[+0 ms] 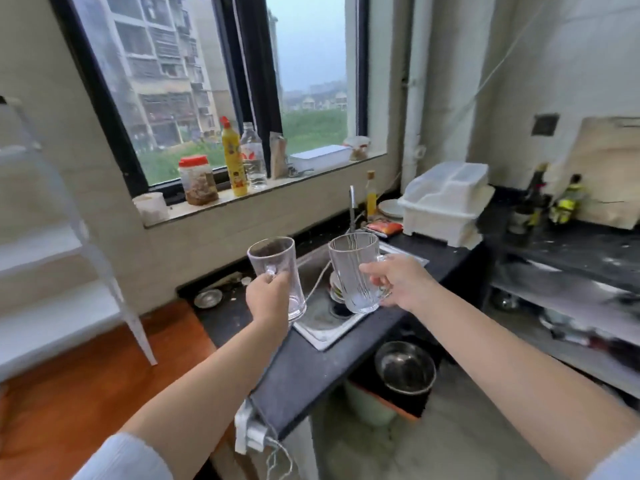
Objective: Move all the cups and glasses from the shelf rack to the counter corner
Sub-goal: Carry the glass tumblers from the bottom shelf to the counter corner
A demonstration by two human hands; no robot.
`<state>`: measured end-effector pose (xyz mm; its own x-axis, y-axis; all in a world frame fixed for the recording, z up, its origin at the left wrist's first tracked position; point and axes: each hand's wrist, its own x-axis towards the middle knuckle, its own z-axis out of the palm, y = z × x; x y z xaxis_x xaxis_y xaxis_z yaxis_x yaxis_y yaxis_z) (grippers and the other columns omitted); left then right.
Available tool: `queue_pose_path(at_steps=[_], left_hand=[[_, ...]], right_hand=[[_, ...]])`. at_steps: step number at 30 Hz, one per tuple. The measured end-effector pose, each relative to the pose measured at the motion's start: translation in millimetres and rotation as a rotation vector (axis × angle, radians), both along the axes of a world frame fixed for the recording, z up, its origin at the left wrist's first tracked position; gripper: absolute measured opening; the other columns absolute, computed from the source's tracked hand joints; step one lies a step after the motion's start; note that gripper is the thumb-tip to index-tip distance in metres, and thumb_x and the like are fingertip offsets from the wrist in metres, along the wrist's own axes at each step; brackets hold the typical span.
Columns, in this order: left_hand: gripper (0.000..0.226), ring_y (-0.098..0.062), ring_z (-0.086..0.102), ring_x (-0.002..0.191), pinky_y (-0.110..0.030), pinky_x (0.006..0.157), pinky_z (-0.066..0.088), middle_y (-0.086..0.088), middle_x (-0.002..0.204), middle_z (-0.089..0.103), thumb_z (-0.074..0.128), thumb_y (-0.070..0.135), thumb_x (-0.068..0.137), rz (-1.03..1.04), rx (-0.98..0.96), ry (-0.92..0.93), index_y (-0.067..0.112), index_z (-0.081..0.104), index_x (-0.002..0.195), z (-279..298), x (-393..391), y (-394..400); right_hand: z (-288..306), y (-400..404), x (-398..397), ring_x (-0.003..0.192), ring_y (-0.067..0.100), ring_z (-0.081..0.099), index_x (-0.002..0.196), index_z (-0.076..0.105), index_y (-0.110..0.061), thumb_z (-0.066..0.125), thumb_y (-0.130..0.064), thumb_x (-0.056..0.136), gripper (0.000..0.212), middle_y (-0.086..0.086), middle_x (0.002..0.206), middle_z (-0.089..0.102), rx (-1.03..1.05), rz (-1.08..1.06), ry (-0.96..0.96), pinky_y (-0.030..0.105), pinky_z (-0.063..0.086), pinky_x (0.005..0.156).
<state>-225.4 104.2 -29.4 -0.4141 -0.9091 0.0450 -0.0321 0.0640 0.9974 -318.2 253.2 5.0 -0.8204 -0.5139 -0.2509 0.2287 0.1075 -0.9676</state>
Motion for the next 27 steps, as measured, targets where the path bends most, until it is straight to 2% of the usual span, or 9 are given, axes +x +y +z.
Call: queue_pose_path(at_steps=[4,6,8,11,14,16,19,24,27], left_hand=[[0.044,-0.013,0.018,0.052,-0.028,0.051,0.014,0.0,0.053,0.023,0.054,0.002,0.077,-0.173,0.036,0.091,0.018,0.025,0.048,12.0,-62.3,55.2],[0.044,-0.013,0.018,0.051,-0.028,0.05,0.014,-0.001,0.052,0.024,0.052,0.001,0.078,-0.267,0.057,0.105,0.017,0.027,0.045,16.2,-93.5,80.2],[0.038,-0.014,0.024,0.047,-0.027,0.049,0.02,-0.003,0.051,0.034,0.05,0.002,0.078,-0.333,0.074,0.114,0.012,0.041,0.043,17.8,-124.3,102.4],[0.016,-0.013,0.032,0.045,-0.025,0.046,0.027,-0.011,0.059,0.042,0.049,0.004,0.08,-0.455,0.067,0.136,0.003,0.055,0.064,23.0,-171.3,135.3],[0.028,-0.017,0.026,0.057,-0.028,0.052,0.021,-0.007,0.06,0.031,0.052,0.004,0.08,-0.537,0.111,0.155,0.009,0.04,0.055,25.7,-231.3,169.6],[0.037,-0.015,0.023,0.052,-0.025,0.048,0.021,-0.002,0.053,0.027,0.051,0.004,0.078,-0.613,0.149,0.154,0.014,0.031,0.049,28.2,-278.6,193.4],[0.036,-0.014,0.028,0.049,-0.024,0.049,0.025,0.003,0.043,0.036,0.052,0.006,0.08,-0.699,0.171,0.132,0.014,0.036,0.049,39.5,-328.1,219.7],[0.024,-0.019,0.034,0.067,-0.033,0.063,0.029,-0.007,0.061,0.036,0.051,0.006,0.079,-0.862,0.104,0.128,0.012,0.042,0.057,56.0,-431.4,281.0],[0.033,-0.017,0.029,0.056,-0.028,0.053,0.025,-0.006,0.054,0.032,0.05,0.002,0.079,-0.947,0.103,0.133,0.011,0.036,0.05,56.7,-481.9,326.7]], right_hand=[[6.4,62.8,-40.8,0.058,0.013,0.038,0.058,0.047,-0.016,0.063,-0.006,0.081,0.03,0.002,0.056,0.038,-0.067,-0.191,-0.032,0.04,0.033,0.078],[6.2,93.7,-61.8,0.059,0.013,0.042,0.059,0.048,-0.017,0.061,-0.008,0.083,0.029,-0.001,0.043,0.04,-0.12,-0.287,-0.078,0.043,0.034,0.079],[4.7,122.0,-82.7,0.059,0.013,0.043,0.057,0.047,-0.017,0.058,-0.009,0.084,0.031,-0.007,0.026,0.034,-0.166,-0.359,-0.101,0.047,0.034,0.08],[4.3,159.7,-109.9,0.061,0.015,0.044,0.052,0.042,-0.016,0.057,-0.009,0.085,0.037,-0.007,0.022,0.03,-0.177,-0.447,-0.11,0.053,0.034,0.088],[8.1,198.7,-151.3,0.06,0.015,0.044,0.052,0.039,-0.016,0.057,-0.01,0.086,0.039,-0.005,0.022,0.03,-0.166,-0.555,-0.126,0.06,0.03,0.099],[11.4,220.9,-188.1,0.06,0.015,0.046,0.053,0.04,-0.016,0.057,-0.01,0.086,0.037,-0.004,0.022,0.03,-0.172,-0.632,-0.127,0.062,0.027,0.103],[20.5,240.2,-227.4,0.059,0.013,0.046,0.057,0.042,-0.016,0.053,-0.009,0.087,0.033,-0.005,0.02,0.03,-0.173,-0.697,-0.117,0.062,0.026,0.105],[31.0,291.3,-299.1,0.058,0.013,0.045,0.057,0.044,-0.015,0.051,-0.006,0.086,0.031,-0.006,0.018,0.031,-0.205,-0.888,-0.079,0.059,0.03,0.104],[29.1,334.5,-329.7,0.057,0.014,0.044,0.059,0.046,-0.014,0.05,-0.004,0.086,0.029,-0.004,0.018,0.031,-0.248,-1.003,-0.07,0.06,0.031,0.103]])
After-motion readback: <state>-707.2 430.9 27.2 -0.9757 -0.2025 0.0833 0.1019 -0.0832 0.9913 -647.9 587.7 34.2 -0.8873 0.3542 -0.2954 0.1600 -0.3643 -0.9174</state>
